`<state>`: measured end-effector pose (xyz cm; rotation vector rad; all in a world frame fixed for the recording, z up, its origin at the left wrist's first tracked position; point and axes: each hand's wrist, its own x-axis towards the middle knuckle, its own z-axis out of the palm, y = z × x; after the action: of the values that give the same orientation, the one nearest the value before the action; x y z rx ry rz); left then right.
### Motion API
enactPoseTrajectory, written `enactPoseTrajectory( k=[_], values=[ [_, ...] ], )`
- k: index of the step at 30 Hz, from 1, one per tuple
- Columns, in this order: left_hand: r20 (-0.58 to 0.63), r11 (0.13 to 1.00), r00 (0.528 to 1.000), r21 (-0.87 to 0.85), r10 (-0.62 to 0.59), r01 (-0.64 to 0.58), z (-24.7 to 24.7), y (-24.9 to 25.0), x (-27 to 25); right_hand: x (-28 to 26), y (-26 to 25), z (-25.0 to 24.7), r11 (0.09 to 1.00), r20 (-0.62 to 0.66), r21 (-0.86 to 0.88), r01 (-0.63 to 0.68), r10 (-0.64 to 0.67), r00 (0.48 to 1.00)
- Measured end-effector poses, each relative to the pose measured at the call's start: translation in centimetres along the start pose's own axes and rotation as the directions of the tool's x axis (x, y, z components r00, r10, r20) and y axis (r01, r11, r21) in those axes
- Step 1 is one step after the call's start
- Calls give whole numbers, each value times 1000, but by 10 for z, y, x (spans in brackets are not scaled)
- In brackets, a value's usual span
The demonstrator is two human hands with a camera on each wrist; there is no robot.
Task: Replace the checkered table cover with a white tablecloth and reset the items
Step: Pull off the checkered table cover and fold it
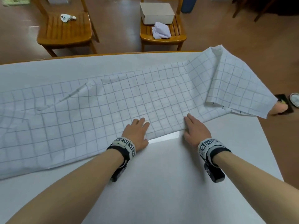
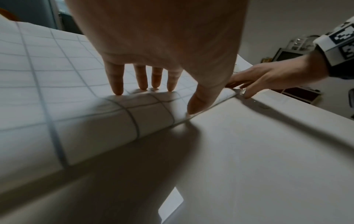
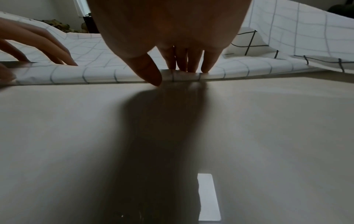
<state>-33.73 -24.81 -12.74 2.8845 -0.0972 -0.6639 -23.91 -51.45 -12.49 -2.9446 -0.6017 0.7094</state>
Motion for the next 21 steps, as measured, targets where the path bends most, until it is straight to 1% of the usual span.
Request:
enactPoseTrajectory(
  k=[3,9,14,16,18,21],
  values=[
    [18,1000,1000,8,-3,2,8,10,-23,-30,-4,7,1000,3,7,-16,16,1000],
    [41,1000,999,14,11,-12,28,33,-72,-111,-10,34,999,47,4,-34,34,998],
    [105,997,994,72,29,-37,32,53,-109,-174,-22,56,996,106,33,-80,76,991],
    [144,995,989,97,17,-31,31,60,-119,-190,-22,61,996,139,49,-73,65,988],
    [180,993,984,119,-9,-13,29,67,-125,-198,-17,61,996,176,75,-39,25,984],
    [240,987,967,158,-79,41,19,79,-122,-205,5,52,986,207,165,-8,-27,978]
  ],
)
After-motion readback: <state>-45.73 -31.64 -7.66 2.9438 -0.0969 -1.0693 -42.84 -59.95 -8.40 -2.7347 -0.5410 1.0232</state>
